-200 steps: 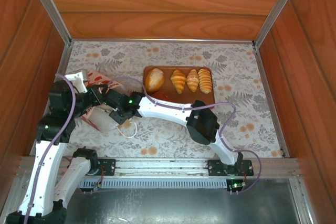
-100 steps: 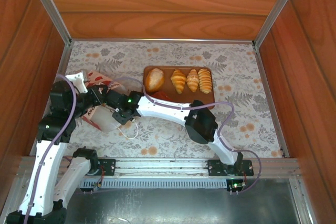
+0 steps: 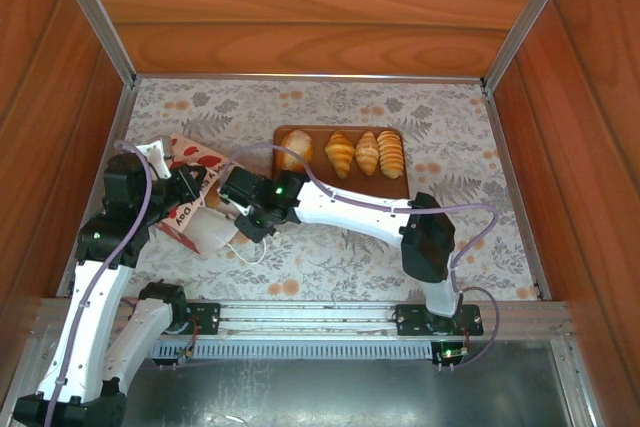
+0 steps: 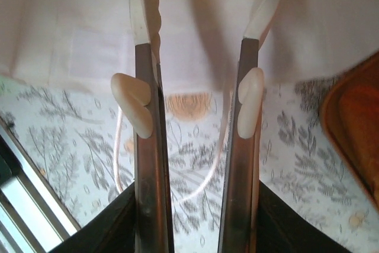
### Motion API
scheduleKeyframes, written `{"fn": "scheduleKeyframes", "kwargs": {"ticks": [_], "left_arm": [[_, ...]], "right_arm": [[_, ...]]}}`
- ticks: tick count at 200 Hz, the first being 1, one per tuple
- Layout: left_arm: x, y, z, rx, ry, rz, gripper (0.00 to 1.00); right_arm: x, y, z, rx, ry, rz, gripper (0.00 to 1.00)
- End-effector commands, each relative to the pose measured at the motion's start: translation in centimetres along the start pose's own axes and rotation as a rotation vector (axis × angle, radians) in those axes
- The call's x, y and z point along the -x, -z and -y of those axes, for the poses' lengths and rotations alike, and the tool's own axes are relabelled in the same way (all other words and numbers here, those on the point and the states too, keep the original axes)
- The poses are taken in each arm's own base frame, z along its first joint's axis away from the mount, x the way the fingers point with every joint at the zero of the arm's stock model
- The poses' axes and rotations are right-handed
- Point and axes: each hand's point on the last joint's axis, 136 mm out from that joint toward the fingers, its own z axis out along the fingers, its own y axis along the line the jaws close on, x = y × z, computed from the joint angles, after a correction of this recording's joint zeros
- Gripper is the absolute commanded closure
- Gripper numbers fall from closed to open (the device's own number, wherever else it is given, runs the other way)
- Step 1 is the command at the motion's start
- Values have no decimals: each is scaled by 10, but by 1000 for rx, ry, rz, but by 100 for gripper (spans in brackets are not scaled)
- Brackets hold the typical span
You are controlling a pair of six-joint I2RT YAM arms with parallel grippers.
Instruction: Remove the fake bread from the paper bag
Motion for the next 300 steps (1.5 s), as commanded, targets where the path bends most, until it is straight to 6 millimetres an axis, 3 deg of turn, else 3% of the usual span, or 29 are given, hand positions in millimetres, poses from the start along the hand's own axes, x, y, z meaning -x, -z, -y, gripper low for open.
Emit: {"fn": "scheduleKeyframes", "kwargs": {"ticks": [1, 52, 108, 176, 226, 300], "left_arm": [[2, 0, 3, -7, 2, 3, 100], [2, 1, 10, -37, -9, -9, 100], [1, 3, 12, -47, -9, -7, 100], [3, 4, 15, -58, -9, -6, 100], [3, 7, 15, -60, -10, 4, 100], [3, 6, 12, -45, -7, 10, 100]], "right_arm": [[-17, -2, 0, 15, 0, -46, 55], [-19, -5, 3, -8, 25, -88, 46], [2, 2, 3, -14, 58, -5, 39], [17, -20, 1, -25, 123, -2, 39], [13, -39, 3, -42, 154, -65, 41], [12, -11, 5, -51, 129, -24, 51]]}}
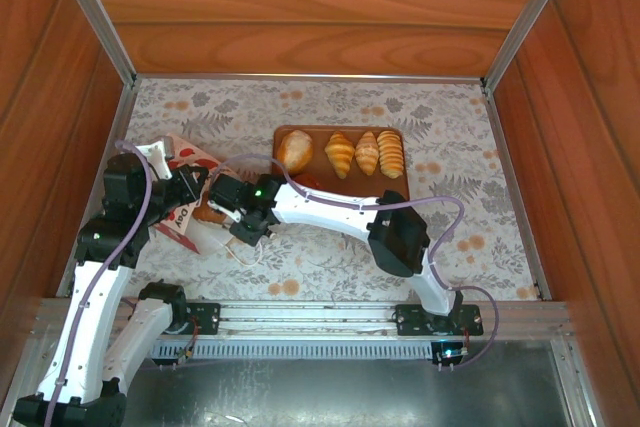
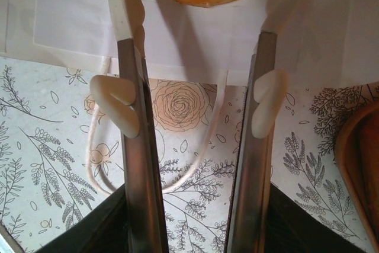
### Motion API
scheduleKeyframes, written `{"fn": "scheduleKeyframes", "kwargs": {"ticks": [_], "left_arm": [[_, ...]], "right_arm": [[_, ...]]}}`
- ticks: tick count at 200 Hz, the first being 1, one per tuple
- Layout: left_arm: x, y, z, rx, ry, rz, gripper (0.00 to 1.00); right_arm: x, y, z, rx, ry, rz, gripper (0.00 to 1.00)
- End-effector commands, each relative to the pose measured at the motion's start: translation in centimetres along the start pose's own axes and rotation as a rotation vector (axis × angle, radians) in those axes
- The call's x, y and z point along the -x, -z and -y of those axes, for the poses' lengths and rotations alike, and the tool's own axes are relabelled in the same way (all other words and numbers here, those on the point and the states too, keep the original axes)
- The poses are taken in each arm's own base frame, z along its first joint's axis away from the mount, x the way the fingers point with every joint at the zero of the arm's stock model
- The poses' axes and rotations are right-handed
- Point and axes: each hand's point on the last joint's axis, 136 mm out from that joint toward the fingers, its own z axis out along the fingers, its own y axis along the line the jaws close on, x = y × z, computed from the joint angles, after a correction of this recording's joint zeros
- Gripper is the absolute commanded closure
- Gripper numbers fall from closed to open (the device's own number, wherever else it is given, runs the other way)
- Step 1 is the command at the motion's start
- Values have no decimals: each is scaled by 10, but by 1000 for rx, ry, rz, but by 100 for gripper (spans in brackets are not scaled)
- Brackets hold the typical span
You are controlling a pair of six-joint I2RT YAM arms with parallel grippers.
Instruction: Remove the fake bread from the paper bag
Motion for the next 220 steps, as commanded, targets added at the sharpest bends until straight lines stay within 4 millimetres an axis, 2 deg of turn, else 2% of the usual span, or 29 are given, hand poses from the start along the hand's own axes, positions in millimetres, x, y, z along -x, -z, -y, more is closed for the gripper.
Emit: {"fn": "scheduleKeyframes", "kwargs": {"ticks": [1, 26, 71, 93, 96, 118, 146, 186, 202, 220], "left_arm": [[5, 4, 6, -15, -5, 22, 100], [6, 2, 2, 4, 2, 26, 100], [8, 1, 0, 16, 6, 29, 100], [10, 1, 1, 19, 6, 35, 100], [11, 1, 0, 22, 6, 37, 100], [11, 1, -1, 28, 11, 42, 100], [14, 4, -2, 41, 10, 61, 100], [19, 9, -4, 57, 4, 97, 100], [20, 10, -4, 58, 1, 101, 100], [19, 9, -3, 56, -1, 97, 100]], "right_arm": [[4, 35, 5, -6, -15, 59, 51], [0, 52, -1, 42, -31, 93, 52], [-27, 85, -11, 128, -89, 152, 52], [-43, 101, -9, 143, -141, 176, 52], [-44, 112, -8, 148, -147, 202, 52], [-64, 132, -2, 138, -194, 228, 52], [-95, 157, 21, 46, -285, 263, 52], [-160, 186, 76, -181, -518, 281, 52], [-187, 192, 94, -237, -622, 273, 52], [-213, 195, 104, -243, -720, 261, 52]]}}
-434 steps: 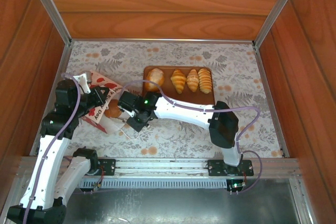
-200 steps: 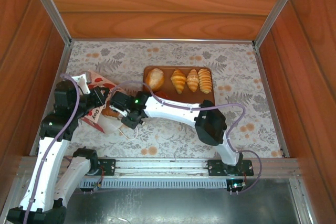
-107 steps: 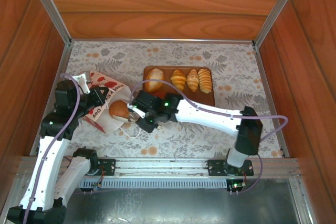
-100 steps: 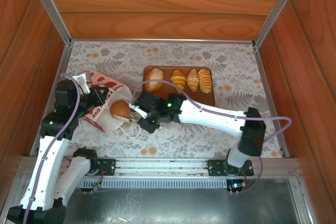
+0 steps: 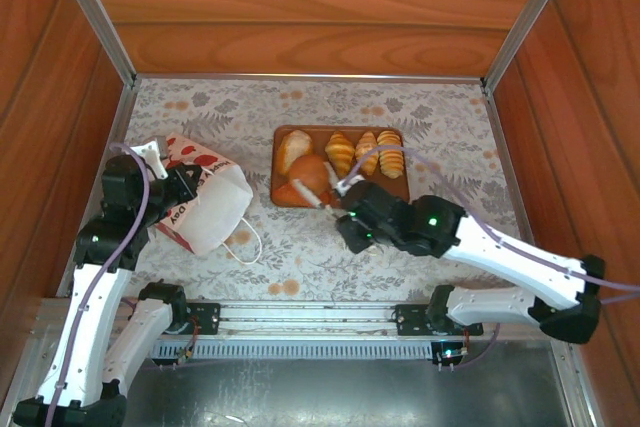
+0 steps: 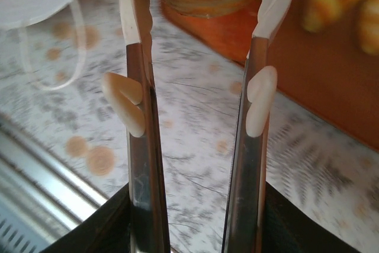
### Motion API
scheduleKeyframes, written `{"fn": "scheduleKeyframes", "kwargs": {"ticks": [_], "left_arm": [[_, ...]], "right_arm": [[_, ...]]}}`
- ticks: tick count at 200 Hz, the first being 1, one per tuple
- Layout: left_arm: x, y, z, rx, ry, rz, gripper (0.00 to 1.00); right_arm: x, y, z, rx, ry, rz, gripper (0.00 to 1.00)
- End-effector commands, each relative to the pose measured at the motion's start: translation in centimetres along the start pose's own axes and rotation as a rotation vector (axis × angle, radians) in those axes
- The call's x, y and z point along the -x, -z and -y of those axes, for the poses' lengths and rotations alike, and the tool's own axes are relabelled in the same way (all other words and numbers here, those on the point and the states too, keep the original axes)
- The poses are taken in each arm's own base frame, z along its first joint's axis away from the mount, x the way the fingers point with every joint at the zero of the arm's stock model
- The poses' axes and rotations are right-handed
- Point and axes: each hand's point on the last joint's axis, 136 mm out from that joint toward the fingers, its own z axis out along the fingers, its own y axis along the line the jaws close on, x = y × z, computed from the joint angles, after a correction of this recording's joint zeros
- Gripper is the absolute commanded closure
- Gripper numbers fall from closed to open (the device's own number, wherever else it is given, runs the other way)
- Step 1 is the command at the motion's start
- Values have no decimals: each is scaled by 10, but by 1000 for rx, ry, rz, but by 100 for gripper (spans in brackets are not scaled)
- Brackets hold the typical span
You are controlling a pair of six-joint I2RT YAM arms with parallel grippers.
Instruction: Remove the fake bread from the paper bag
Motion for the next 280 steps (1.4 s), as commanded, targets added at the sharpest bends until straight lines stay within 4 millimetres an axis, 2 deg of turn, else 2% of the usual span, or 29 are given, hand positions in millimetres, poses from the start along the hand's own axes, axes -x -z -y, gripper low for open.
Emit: {"fn": "scheduleKeyframes", "kwargs": {"ticks": [1, 37, 50, 75, 105, 188, 280], "left_arm": [[10, 6, 7, -12, -14, 38, 100], [12, 10, 10, -22, -27, 52, 100], [12, 11, 11, -24, -29, 55, 100], [11, 10, 11, -26, -30, 50, 100], [11, 10, 11, -29, -30, 47, 100], [9, 10, 10, -29, -29, 44, 100], [8, 6, 10, -30, -26, 29, 100]], "right_arm": [[-18, 9, 45, -137, -174, -3, 52], [-55, 14, 81, -209, -366, -131, 52], [-67, 11, 85, -217, -411, -190, 52], [-77, 2, 88, -204, -471, -260, 51], [-76, -9, 86, -159, -488, -295, 51], [-69, -39, 103, -154, -528, -346, 51], [-73, -66, 133, -218, -566, -401, 47]]}}
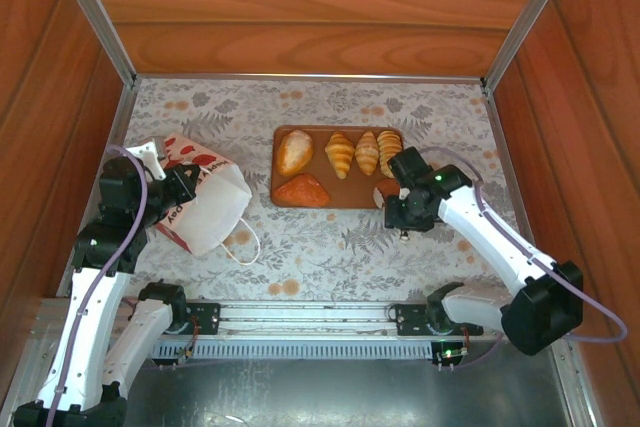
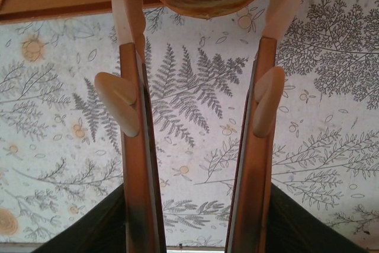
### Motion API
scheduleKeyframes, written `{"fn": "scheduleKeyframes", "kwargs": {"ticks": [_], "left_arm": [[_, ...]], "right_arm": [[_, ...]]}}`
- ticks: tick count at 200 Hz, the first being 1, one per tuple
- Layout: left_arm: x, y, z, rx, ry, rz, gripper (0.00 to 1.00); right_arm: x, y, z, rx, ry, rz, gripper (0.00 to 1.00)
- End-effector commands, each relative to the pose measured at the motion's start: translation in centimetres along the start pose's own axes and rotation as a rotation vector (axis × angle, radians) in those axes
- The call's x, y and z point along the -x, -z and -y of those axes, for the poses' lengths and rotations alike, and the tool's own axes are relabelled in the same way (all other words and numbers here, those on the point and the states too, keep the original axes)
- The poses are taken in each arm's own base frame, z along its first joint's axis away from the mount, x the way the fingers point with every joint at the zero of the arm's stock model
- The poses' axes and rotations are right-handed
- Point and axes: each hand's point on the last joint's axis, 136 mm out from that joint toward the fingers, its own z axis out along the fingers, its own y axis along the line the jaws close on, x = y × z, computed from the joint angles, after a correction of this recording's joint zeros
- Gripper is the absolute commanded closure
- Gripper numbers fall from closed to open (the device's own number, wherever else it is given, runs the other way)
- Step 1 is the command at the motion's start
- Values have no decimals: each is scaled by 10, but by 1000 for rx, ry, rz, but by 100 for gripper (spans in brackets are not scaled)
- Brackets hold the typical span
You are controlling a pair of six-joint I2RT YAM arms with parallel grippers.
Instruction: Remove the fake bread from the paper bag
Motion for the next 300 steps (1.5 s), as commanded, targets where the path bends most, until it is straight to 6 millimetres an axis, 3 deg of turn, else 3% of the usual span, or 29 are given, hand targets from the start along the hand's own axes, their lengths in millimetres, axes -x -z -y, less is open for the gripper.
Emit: {"fn": "scheduleKeyframes", "kwargs": {"ticks": [1, 88, 147, 207, 300], "left_arm": [[5, 2, 9, -27, -20, 9, 100], [3, 0, 7, -27, -15, -2, 100], [2, -2, 7, -27, -17, -7, 100], [1, -2, 6, -25, -15, -4, 100], [1, -1, 6, -27, -17, -1, 100]], "right_arm": [[6, -6, 2, -10, 13, -4, 47], [-9, 18, 2, 39, 16, -11, 39], [-7, 9, 0, 33, 24, -35, 54], [7, 0, 1, -4, 14, -37, 50], [-1, 33, 10, 13, 2, 40, 42]]}}
